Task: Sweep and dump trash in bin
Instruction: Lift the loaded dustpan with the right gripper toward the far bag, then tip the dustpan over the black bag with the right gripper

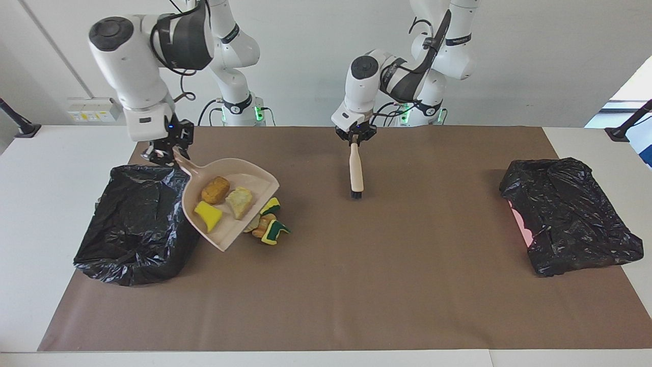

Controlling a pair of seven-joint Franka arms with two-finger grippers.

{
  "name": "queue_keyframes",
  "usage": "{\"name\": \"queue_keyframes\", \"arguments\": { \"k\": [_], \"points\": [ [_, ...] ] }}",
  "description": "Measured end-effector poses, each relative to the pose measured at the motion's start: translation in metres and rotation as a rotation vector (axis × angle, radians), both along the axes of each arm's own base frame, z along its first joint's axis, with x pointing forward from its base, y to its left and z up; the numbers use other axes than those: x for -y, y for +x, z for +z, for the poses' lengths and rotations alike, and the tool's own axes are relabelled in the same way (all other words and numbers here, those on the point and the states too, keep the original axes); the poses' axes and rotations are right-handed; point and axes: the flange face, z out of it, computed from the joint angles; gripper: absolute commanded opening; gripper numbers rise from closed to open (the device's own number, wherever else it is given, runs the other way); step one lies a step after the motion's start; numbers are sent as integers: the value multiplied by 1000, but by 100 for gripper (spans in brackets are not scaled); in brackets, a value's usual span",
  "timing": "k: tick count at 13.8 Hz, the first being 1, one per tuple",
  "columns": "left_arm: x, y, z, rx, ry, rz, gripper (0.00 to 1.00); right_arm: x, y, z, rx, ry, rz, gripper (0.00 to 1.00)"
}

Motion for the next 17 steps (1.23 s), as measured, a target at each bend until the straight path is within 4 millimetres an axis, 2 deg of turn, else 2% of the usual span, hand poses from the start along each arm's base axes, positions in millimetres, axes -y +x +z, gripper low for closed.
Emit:
{"name": "queue_keyframes", "arguments": {
  "k": [2,4,6,8,9,10,11,12,15,17],
  "points": [
    [12,-34,-5,7,10,-8,0,30,-6,3,-24,-98,53,0],
    [16,-55,-14,15,10,-28,0,48,-8,5,-53,-192,139,0],
    [13,-62,-29,13,22,-35,0,55,-6,4,-109,-281,251,0],
    [14,-59,-35,14,24,-31,0,54,0,0,-145,-361,361,0],
    [14,-58,-35,15,23,-29,6,53,4,-4,-152,-386,420,0],
    [13,-56,-35,16,23,-26,35,52,7,-7,-171,-411,474,0],
    [13,-54,-35,16,22,-23,54,49,9,-9,-200,-440,525,0],
    [12,-51,-34,16,20,-20,90,44,11,-9,-228,-463,579,0],
    [10,-40,-32,14,17,-17,87,34,16,-5,-294,-519,704,0],
    [8,-15,-17,0,19,-38,96,27,18,2,-313,-553,749,0]
  ]
}}
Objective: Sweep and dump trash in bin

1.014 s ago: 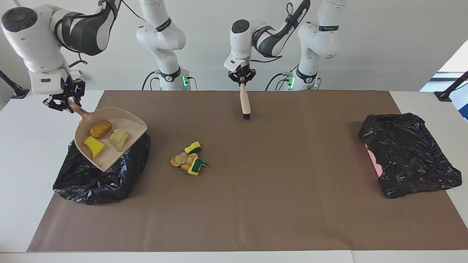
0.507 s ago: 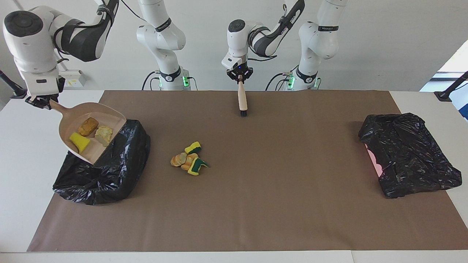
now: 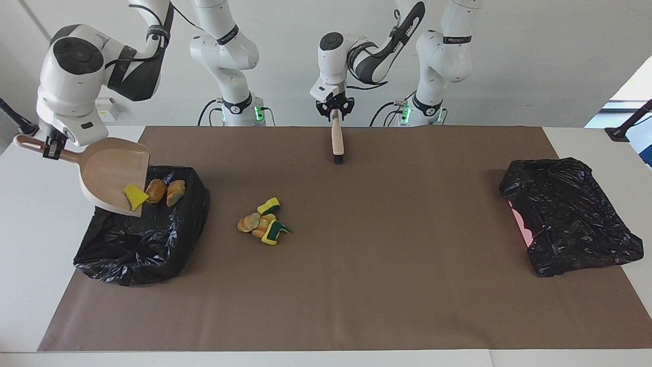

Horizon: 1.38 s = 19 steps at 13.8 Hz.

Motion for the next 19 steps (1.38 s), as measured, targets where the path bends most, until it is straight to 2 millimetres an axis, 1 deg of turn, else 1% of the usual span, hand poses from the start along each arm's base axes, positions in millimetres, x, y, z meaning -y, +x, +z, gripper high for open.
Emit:
{"name": "queue_keyframes", "arguments": {
  "k": [1,3,5,6,7,8,9,10,11,12,13,15,16,17,19],
  "points": [
    [-3,21,14,-11,-2,-18,99,-6,0,7,-1,-15,20,0],
    [-12,69,48,2,-13,-51,100,-20,-9,28,-1,-35,20,0],
    [-27,116,80,60,-19,-69,100,-35,-28,53,2,-42,-39,0],
    [-39,139,94,80,-29,-80,100,-49,-38,62,8,-41,-80,0],
    [-53,163,107,97,-43,-89,100,-68,-45,67,14,-37,-113,0],
    [-71,188,122,111,-57,-97,100,-92,-48,67,27,-31,-136,0],
    [-94,214,141,121,-67,-112,100,-119,-48,65,46,-13,-149,0],
    [-118,237,163,129,-75,-140,100,-142,-48,61,69,17,-159,0],
    [-142,256,184,137,-81,-166,100,-161,-48,58,91,54,-172,0],
    [-166,272,204,145,-86,-187,100,-177,-49,54,115,95,-194,0],
    [-185,283,220,152,-88,-195,100,-190,-50,51,140,142,-229,0],
    [-224,299,250,164,-89,-202,100,-220,-53,44,202,269,-350,0],
    [-240,304,265,166,-89,-215,100,-236,-55,41,232,332,-419,0],
    [-258,307,281,169,-88,-228,100,-257,-57,39,274,401,-502,0],
    [-292,311,307,160,-84,-236,100,-296,-62,37,346,513,-693,0]
  ]
}}
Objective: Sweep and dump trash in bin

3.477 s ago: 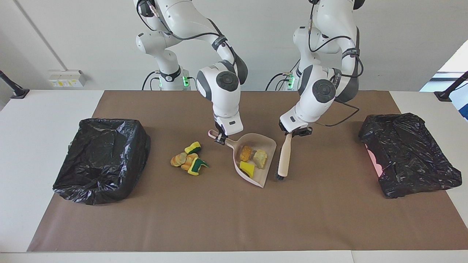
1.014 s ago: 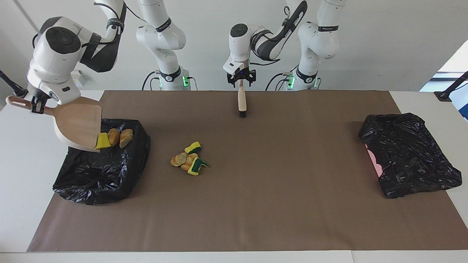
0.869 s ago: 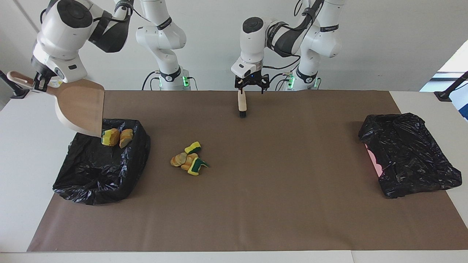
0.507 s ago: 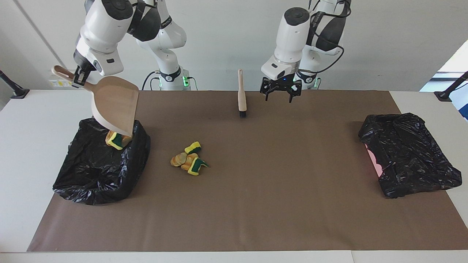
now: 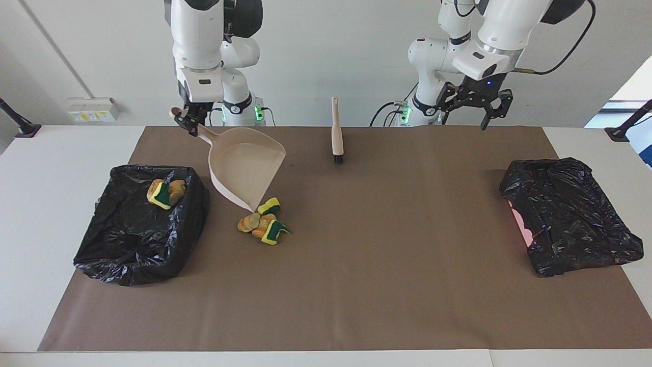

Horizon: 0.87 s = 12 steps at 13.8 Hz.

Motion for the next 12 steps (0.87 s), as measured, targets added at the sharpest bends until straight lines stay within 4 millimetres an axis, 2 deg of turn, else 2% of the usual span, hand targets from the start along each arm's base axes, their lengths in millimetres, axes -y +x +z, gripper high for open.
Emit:
{"name": "queue_keyframes", "arguments": {
  "k": [2,5,7,9,11,12],
  "points": [
    [-19,5,19,-25,8,-17,100,-38,-4,-3,41,102,-207,0],
    [-26,26,29,-69,18,-39,100,-104,-9,-24,78,153,-486,0],
    [-37,38,26,-85,20,-76,100,-145,-9,-46,85,173,-691,0],
    [-60,42,26,-89,18,-78,100,-188,-2,-71,100,187,-897,0],
    [-77,41,28,-98,17,-58,100,-228,13,-104,111,206,-1091,0],
    [-82,39,30,-101,17,-50,100,-241,24,-122,110,220,-1140,0]
  ]
}}
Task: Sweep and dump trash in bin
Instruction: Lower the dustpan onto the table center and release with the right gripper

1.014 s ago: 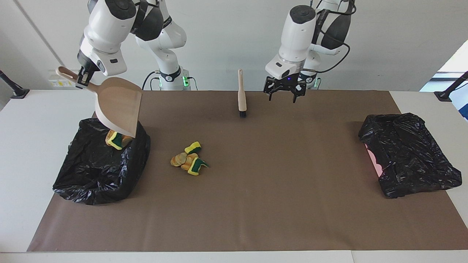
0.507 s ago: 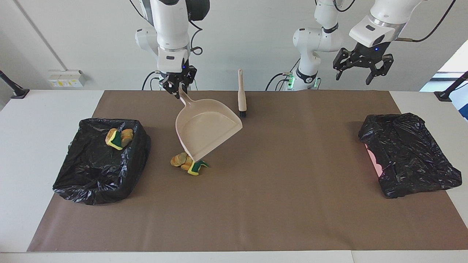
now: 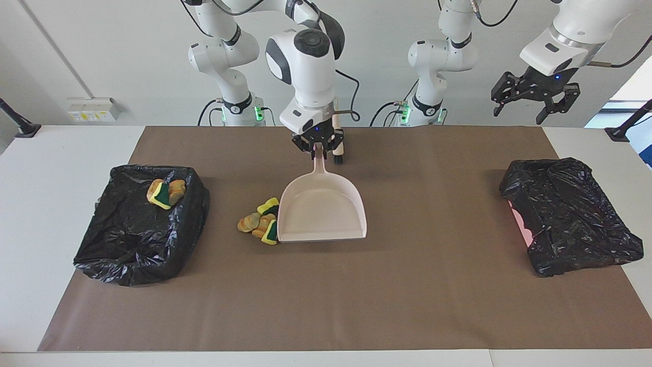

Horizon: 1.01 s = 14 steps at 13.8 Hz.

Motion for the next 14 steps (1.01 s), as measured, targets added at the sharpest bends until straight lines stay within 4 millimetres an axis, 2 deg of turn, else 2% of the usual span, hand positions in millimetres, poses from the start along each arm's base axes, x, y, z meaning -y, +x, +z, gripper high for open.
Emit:
{"name": "queue_keyframes", "arguments": {
  "k": [3,6,8,11,12,13,14],
  "points": [
    [-6,-4,3,-6,1,11,100,-27,26,-46,10,38,-39,0],
    [-17,-6,1,-25,2,32,100,-50,30,-82,31,9,0,0],
    [-19,-8,-2,-33,3,37,100,-61,30,-96,60,7,15,0],
    [-20,-12,-4,-23,1,40,100,-62,31,-107,66,3,22,10],
    [-21,-13,-3,-21,1,44,100,-62,31,-112,67,4,22,16],
    [-23,-14,-3,-19,1,52,100,-61,30,-117,66,4,23,40],
    [-25,-14,-2,-16,2,67,100,-61,29,-120,67,5,24,72]
  ]
}}
